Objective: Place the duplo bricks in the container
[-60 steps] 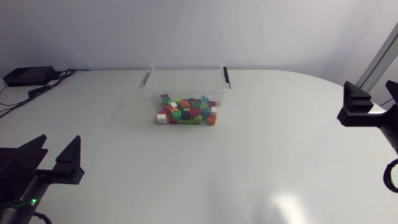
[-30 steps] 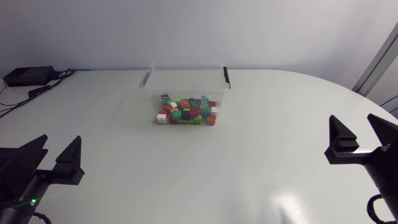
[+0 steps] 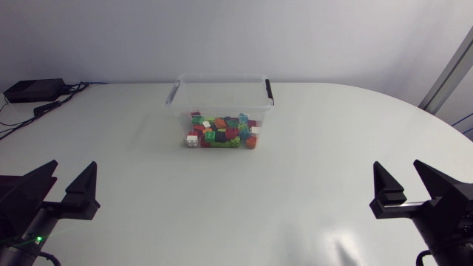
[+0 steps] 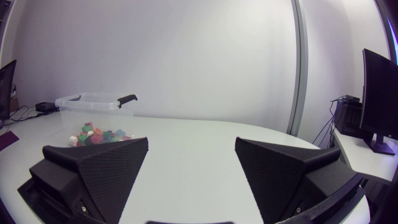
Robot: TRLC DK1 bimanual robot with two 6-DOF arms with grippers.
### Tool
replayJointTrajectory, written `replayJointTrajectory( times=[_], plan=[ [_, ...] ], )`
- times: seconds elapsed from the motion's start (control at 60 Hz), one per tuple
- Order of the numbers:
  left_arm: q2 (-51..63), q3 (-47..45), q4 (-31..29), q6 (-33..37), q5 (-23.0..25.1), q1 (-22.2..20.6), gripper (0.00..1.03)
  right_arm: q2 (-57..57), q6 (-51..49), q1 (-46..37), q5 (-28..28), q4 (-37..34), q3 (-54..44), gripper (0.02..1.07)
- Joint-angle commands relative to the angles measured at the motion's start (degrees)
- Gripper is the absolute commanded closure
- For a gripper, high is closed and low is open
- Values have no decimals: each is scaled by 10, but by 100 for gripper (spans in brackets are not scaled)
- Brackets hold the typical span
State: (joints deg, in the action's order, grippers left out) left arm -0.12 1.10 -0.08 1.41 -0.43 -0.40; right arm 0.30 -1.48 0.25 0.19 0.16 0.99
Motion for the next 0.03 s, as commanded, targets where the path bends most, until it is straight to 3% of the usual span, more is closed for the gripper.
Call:
replayJointTrajectory(
  times=[0.0,0.017],
  plan=[
    [1,-11,1,-14,4,4,4,-3,15,-3,-2,-2,-10,6],
    [1,-11,1,-14,4,4,4,-3,15,-3,-2,-2,-10,6]
  ],
)
